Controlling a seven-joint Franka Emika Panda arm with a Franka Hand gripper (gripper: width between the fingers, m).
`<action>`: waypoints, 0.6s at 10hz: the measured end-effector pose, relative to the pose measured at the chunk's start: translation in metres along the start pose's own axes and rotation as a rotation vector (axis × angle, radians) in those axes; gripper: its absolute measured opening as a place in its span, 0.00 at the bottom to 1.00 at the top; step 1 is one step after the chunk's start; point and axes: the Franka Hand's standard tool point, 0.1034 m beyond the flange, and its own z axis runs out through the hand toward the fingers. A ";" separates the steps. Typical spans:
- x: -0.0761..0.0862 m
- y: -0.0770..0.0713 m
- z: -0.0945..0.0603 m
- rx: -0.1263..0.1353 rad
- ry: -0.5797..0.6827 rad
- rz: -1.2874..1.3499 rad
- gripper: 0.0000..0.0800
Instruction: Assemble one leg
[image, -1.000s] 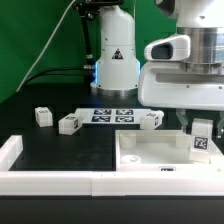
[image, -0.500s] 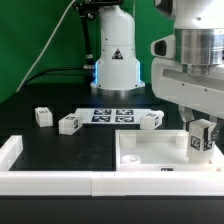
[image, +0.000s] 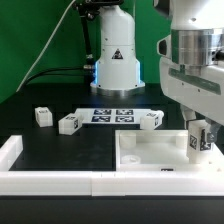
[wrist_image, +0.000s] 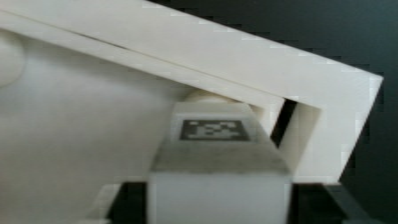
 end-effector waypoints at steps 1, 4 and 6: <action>0.000 0.000 0.000 0.000 0.000 0.000 0.66; 0.000 0.000 0.000 -0.001 0.002 -0.379 0.80; -0.001 0.000 0.000 -0.002 0.002 -0.640 0.81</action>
Offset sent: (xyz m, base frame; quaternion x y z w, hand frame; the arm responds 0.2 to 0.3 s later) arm 0.0030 0.0020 0.0012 -0.0075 0.0016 -0.3165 0.9486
